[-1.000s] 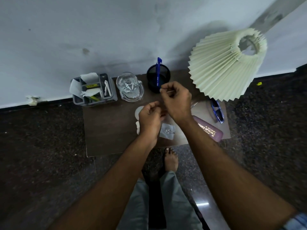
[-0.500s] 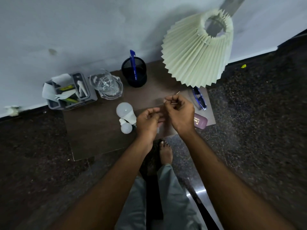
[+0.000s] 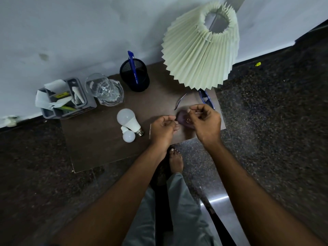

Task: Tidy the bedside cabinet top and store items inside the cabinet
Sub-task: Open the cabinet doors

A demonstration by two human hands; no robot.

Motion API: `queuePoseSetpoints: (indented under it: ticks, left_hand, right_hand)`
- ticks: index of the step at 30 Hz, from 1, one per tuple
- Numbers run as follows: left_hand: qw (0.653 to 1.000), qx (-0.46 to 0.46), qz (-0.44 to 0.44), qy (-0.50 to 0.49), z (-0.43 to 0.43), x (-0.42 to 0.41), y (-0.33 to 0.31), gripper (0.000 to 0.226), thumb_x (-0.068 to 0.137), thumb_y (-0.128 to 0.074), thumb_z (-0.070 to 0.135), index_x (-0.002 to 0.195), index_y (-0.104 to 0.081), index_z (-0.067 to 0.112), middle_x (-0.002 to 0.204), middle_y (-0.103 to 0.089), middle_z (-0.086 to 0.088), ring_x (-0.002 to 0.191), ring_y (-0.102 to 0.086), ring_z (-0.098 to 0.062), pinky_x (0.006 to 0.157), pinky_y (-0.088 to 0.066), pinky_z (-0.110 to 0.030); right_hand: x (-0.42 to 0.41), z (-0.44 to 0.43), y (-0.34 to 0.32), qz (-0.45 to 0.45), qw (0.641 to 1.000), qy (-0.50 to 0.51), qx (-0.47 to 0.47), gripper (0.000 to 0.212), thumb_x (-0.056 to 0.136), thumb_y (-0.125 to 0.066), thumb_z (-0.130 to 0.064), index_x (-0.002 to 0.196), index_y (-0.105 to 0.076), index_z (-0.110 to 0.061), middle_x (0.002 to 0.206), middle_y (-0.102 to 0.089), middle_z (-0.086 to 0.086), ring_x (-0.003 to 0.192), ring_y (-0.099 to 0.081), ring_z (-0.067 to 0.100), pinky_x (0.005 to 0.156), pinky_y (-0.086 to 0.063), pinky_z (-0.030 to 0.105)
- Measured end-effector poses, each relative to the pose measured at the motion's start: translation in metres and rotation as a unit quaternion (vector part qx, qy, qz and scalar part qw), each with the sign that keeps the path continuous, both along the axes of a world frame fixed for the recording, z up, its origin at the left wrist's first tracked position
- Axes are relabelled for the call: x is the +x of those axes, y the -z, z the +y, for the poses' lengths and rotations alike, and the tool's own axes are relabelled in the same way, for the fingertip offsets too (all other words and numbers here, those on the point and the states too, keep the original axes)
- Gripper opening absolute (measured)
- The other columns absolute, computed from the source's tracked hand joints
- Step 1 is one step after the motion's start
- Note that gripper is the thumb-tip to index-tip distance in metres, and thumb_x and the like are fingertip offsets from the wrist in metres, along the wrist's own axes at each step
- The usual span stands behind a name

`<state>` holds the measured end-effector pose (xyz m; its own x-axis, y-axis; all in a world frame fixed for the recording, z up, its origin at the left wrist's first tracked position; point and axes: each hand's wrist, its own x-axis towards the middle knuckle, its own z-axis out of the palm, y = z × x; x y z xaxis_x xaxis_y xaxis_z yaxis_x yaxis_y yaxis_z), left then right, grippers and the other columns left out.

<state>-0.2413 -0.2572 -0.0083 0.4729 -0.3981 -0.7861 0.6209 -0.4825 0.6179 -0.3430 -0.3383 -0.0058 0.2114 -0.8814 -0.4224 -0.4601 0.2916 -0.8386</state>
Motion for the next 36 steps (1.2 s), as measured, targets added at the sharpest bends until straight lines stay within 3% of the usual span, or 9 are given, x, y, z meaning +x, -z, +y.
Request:
queuePoseSetpoints:
  ticks: [6,10,14,18,22,25,27,33,36]
  left_hand:
    - [0.999,-0.008,-0.018,-0.033,0.003,0.007,-0.004,0.023,0.094,-0.055,-0.006,0.086,-0.062,0.014,0.077,-0.065,-0.006,0.054,-0.063,-0.005,0.06,-0.055,-0.016]
    - [0.998,-0.011,-0.048,-0.036,0.027,0.012,-0.004,0.015,0.096,-0.053,-0.001,0.096,-0.064,0.01,0.079,-0.067,-0.007,0.063,-0.062,-0.012,0.057,-0.053,-0.017]
    - [0.997,-0.008,-0.06,-0.05,0.065,0.002,0.003,0.018,0.098,-0.05,0.0,0.094,-0.065,0.01,0.078,-0.069,-0.009,0.063,-0.064,-0.013,0.061,-0.055,-0.021]
    - [0.997,0.005,-0.051,-0.062,0.105,-0.021,0.021,0.022,0.098,-0.047,0.0,0.092,-0.067,0.008,0.078,-0.069,-0.012,0.062,-0.065,-0.016,0.059,-0.054,-0.021]
    - [0.996,0.051,-0.011,-0.074,0.139,-0.041,0.041,0.022,0.099,-0.047,0.003,0.089,-0.065,0.011,0.072,-0.065,-0.01,0.05,-0.061,-0.009,0.05,-0.051,-0.018]
    - [0.992,0.085,0.006,-0.095,0.165,-0.046,0.052,0.025,0.1,-0.046,0.006,0.083,-0.062,0.015,0.07,-0.062,-0.007,0.047,-0.057,-0.008,0.046,-0.046,-0.017]
    - [0.99,0.099,-0.003,-0.103,0.178,-0.046,0.06,0.025,0.1,-0.047,0.007,0.081,-0.061,0.017,0.07,-0.061,-0.005,0.052,-0.056,-0.011,0.048,-0.046,-0.019]
    - [0.985,0.098,-0.054,-0.13,0.189,-0.035,0.081,0.021,0.099,-0.052,0.01,0.082,-0.058,0.02,0.073,-0.058,-0.001,0.057,-0.054,-0.012,0.045,-0.045,-0.018]
    - [0.983,0.095,-0.081,-0.138,0.185,-0.028,0.095,0.005,0.099,-0.056,0.014,0.097,-0.061,0.015,0.074,-0.059,0.0,0.058,-0.055,-0.013,0.047,-0.046,-0.021]
  right_hand:
    - [0.011,0.005,0.001,-0.031,0.999,-0.028,0.002,0.016,0.087,-0.074,-0.005,0.088,-0.072,-0.02,0.082,-0.075,0.001,0.073,-0.069,0.016,0.075,-0.062,0.041]
    - [0.02,0.024,0.007,-0.059,0.996,-0.065,0.005,0.008,0.088,-0.073,-0.005,0.095,-0.073,-0.008,0.085,-0.076,0.009,0.079,-0.071,0.03,0.075,-0.06,0.04]
    - [0.02,0.055,0.018,-0.059,0.995,-0.075,0.017,0.008,0.087,-0.074,-0.008,0.089,-0.072,-0.015,0.08,-0.074,0.005,0.074,-0.07,0.024,0.074,-0.06,0.04]
    - [0.005,0.092,0.031,-0.078,0.993,-0.068,0.048,0.006,0.085,-0.075,-0.016,0.091,-0.074,-0.016,0.083,-0.076,0.009,0.08,-0.072,0.039,0.076,-0.061,0.052]
    - [-0.02,0.129,0.045,-0.057,0.993,-0.086,0.05,0.007,0.086,-0.076,-0.01,0.088,-0.076,-0.016,0.082,-0.076,0.008,0.082,-0.072,0.037,0.076,-0.059,0.044]
    - [-0.033,0.148,0.054,-0.048,0.991,-0.07,0.101,0.006,0.085,-0.077,-0.015,0.083,-0.074,-0.018,0.082,-0.073,0.02,0.073,-0.068,0.042,0.068,-0.056,0.042]
    - [-0.04,0.156,0.062,-0.037,0.987,-0.059,0.142,0.004,0.088,-0.075,-0.012,0.087,-0.071,-0.011,0.081,-0.071,0.022,0.07,-0.066,0.035,0.063,-0.055,0.037]
    - [-0.047,0.158,0.105,0.006,0.984,-0.094,0.154,0.013,0.086,-0.076,-0.027,0.078,-0.07,-0.019,0.08,-0.075,0.008,0.084,-0.072,0.043,0.078,-0.058,0.061]
    - [-0.043,0.153,0.13,0.0,0.985,-0.109,0.137,0.036,0.07,-0.077,-0.055,0.08,-0.069,-0.021,0.082,-0.076,0.003,0.084,-0.074,0.036,0.078,-0.058,0.061]
